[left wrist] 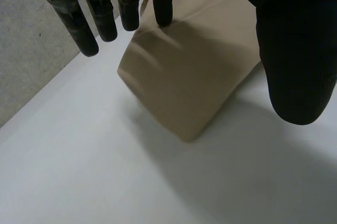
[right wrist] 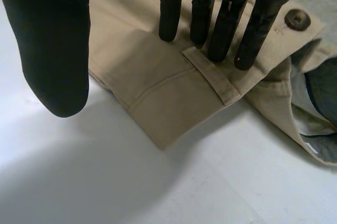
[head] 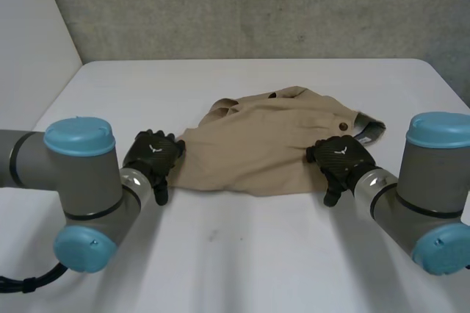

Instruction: Fold the shorts.

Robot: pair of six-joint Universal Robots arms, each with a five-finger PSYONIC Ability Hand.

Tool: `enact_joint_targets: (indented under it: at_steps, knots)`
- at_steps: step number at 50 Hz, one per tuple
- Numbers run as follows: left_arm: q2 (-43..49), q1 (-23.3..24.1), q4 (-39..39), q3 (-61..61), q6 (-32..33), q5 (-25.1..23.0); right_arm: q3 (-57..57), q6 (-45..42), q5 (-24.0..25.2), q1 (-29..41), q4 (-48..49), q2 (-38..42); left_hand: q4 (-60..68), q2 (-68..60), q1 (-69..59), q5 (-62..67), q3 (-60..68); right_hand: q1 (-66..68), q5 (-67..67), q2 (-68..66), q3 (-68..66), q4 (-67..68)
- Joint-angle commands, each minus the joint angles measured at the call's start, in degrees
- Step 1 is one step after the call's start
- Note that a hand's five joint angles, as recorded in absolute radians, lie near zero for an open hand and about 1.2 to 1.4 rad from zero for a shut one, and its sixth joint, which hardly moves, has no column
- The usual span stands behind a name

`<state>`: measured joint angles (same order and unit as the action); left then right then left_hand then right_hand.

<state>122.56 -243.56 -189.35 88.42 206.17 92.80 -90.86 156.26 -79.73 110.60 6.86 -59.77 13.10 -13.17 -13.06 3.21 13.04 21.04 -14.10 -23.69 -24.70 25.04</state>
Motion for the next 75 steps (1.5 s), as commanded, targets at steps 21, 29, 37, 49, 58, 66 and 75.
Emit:
enact_joint_targets:
  at_steps: [21, 29, 37, 49, 58, 66, 75]
  knots:
    - [8.0, 0.0, 0.0, -10.7, -0.1, -0.1, 11.7, -4.1, -0.3, -0.2, 0.5, 10.0, 16.9, -16.9, -17.0, 16.8, 17.0, 30.1, -27.0, -27.4, -26.4, 26.1]
    - [8.1, 0.0, 0.0, -11.7, -0.2, -0.9, 14.0, -4.5, -0.3, -0.2, 0.3, 11.7, 59.7, -59.6, -59.7, 59.5, 59.7, 59.0, -55.9, -56.3, -55.3, 55.0]
    - [0.9, 0.6, 0.8, -10.2, -0.5, -1.8, 14.5, -2.3, -0.5, -0.6, -0.6, 2.7, 66.9, -66.8, -66.9, 66.8, 67.0, 59.0, -55.9, -56.3, -55.3, 55.0]
    - [-12.9, -0.1, 7.8, -0.1, -0.4, -1.6, 13.9, -1.7, 0.3, -0.6, -18.6, -5.4, 66.9, -66.8, -66.9, 66.8, 67.0, 59.0, -55.9, -56.3, -55.3, 55.0]
    - [-35.0, -0.7, 16.4, 1.7, -1.0, -1.7, 15.2, -3.6, 0.6, -1.5, -25.5, -20.0, 66.9, -66.8, -66.9, 66.8, 67.0, 59.0, -55.9, -56.3, -55.3, 55.0]
    - [-46.0, -1.0, 13.9, -6.8, -4.4, -1.0, 24.0, -2.8, 2.6, -2.0, -25.6, -29.4, 66.9, -66.8, -66.9, 66.8, 67.0, 59.0, -55.9, -56.3, -55.3, 55.0]
    - [-45.2, -1.9, 14.9, -5.7, -5.5, -1.4, 25.7, -3.5, 2.8, -2.5, -27.8, -30.9, 66.9, -66.8, -66.9, 66.8, 67.0, 59.0, -55.9, -56.3, -55.3, 55.0]
